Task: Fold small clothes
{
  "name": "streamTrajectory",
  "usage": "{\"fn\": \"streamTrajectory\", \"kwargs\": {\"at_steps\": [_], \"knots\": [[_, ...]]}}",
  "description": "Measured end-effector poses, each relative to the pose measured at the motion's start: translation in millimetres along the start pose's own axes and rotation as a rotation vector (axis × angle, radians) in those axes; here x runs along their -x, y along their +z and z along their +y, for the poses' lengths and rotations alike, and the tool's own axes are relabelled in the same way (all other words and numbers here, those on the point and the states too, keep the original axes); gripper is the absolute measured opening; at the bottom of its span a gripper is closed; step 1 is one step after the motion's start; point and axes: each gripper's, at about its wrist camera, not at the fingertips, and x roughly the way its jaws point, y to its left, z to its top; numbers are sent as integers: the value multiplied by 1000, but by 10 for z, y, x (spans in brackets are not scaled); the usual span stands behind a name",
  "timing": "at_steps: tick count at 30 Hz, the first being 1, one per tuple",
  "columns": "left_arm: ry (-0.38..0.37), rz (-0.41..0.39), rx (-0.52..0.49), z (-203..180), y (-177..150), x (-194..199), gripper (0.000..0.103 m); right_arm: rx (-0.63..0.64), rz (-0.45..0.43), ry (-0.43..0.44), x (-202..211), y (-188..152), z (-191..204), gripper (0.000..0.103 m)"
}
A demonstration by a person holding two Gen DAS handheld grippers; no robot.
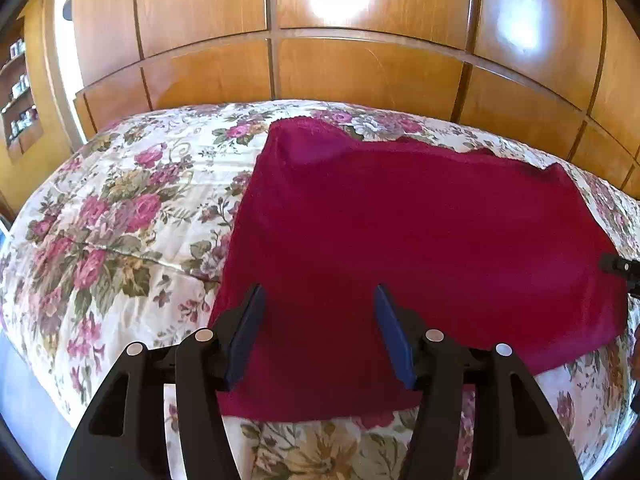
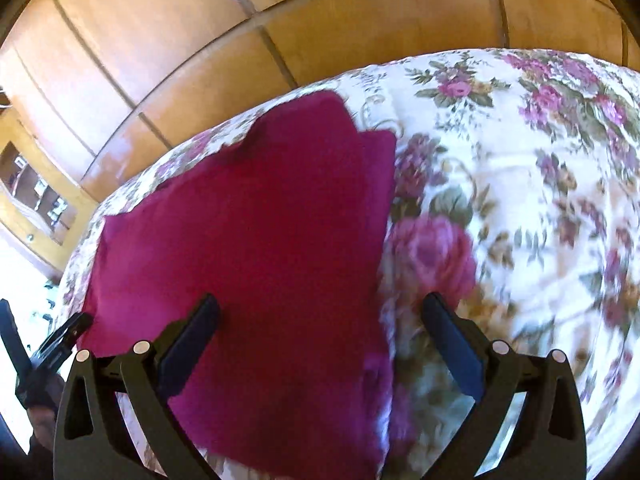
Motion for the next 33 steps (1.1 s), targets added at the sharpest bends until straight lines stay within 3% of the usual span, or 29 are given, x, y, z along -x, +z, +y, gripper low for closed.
{"fn": "streamTrajectory", "kwargs": {"at_steps": [6, 9, 14, 17, 21, 24, 26, 28, 30, 32, 33], "knots": [[-6, -3, 16, -16, -78, 88, 56, 31, 32, 27, 26, -215, 143, 100], [-5, -2, 20, -18, -117, 129, 56, 34, 35, 12, 34, -286, 195, 92], [-5, -9, 40, 16, -172, 207, 56, 13, 21, -33, 77, -345, 190, 58], [-4, -15, 46, 26, -196, 248, 56, -7, 33, -12, 116, -354, 157, 46], [-1, -28, 55, 32, -215, 306, 56, -52, 40, 6, 122, -367, 110, 46], [0, -35, 52, 25, -233, 353, 56, -87, 32, 37, 142, -380, 61, 53], [-4, -38, 48, 20, -244, 372, 56, -97, 32, 71, 135, -395, 66, 68], [-2, -34, 42, 14, -252, 365, 56, -64, 38, 30, 122, -395, 135, 66], [1, -29, 55, 39, -258, 345, 56, -43, 45, -4, 125, -383, 182, 57], [-15, -28, 82, 88, -256, 346, 56, -58, 46, 1, 169, -362, 170, 37], [-29, -31, 92, 116, -253, 351, 56, -72, 45, 17, 206, -341, 160, 33]]}}
